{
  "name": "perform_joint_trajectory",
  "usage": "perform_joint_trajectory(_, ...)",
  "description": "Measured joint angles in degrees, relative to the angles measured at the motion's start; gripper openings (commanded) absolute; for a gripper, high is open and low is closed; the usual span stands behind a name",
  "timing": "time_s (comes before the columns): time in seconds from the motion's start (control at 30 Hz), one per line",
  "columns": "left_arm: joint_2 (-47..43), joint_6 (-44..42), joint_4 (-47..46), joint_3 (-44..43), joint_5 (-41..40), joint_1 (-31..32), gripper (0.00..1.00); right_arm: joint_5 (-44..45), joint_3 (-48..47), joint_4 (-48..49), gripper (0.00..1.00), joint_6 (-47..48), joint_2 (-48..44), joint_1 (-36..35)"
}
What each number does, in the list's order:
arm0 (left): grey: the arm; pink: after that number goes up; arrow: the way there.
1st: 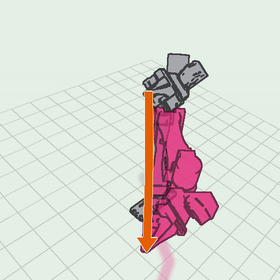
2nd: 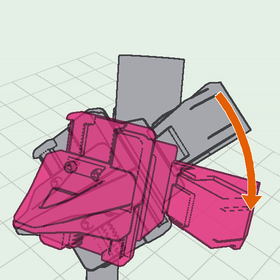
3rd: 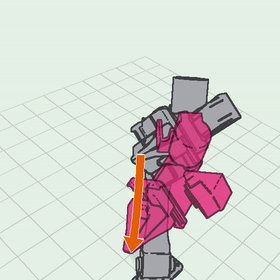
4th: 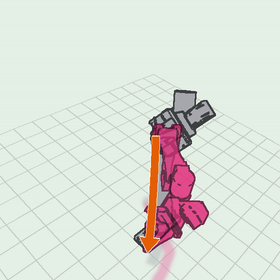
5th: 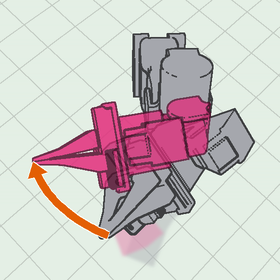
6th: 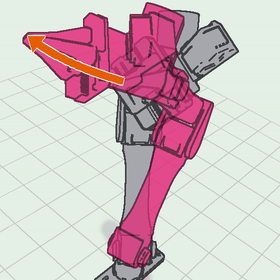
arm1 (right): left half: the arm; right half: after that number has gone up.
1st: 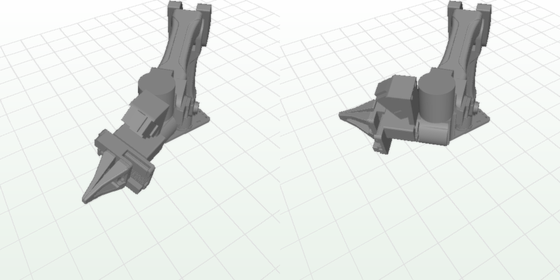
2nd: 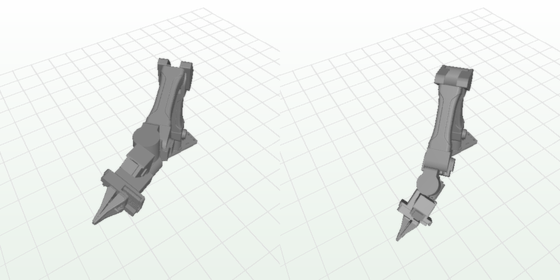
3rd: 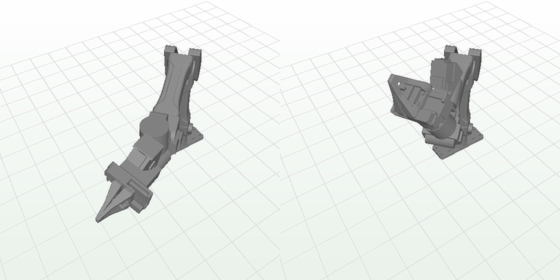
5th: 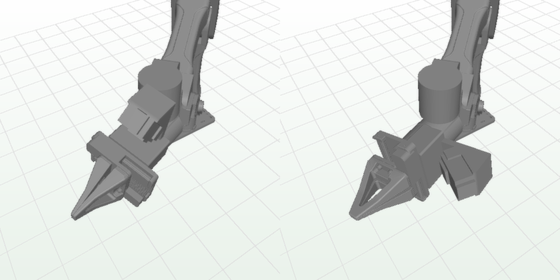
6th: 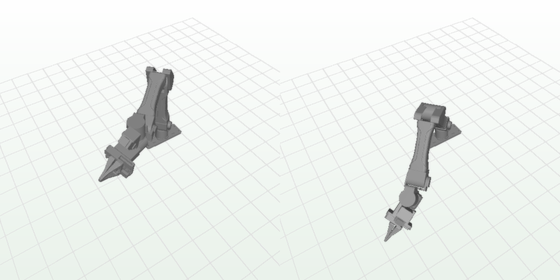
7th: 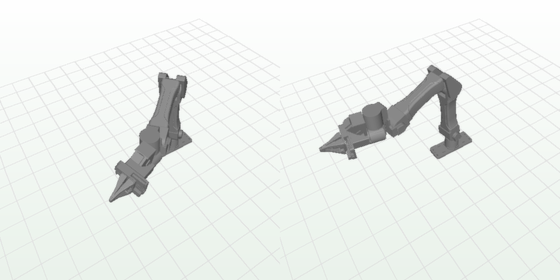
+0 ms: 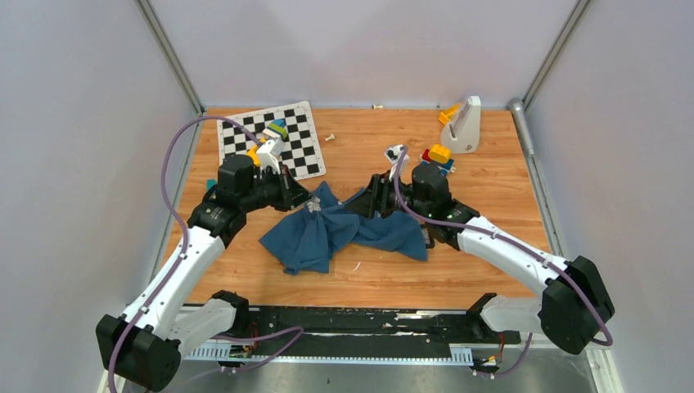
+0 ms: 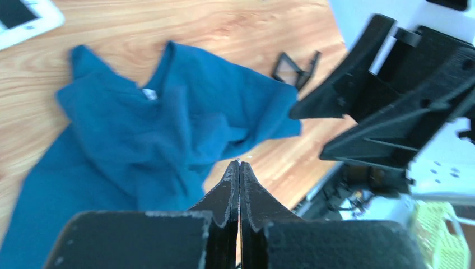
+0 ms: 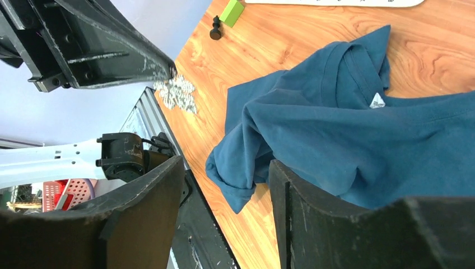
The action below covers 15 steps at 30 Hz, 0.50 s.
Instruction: Remove the brooch from the garment
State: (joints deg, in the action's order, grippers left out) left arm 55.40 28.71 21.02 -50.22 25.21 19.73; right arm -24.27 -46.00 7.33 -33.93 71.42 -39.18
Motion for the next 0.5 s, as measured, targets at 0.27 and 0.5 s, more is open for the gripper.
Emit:
perform_joint_trajectory(0.27, 3.72, 4.9, -7.72, 0.0, 15.13, -0.2, 0.0, -2.78, -0.92, -1.53, 0.52, 3.63, 0.24, 0.11)
perform_joint_trajectory(0.5, 4.76, 8.07, -12.85, 0.0, 21.33, -0.31, 0.0, -5.97, -2.32, -1.6, 0.51, 4.57, 4.48, 0.11)
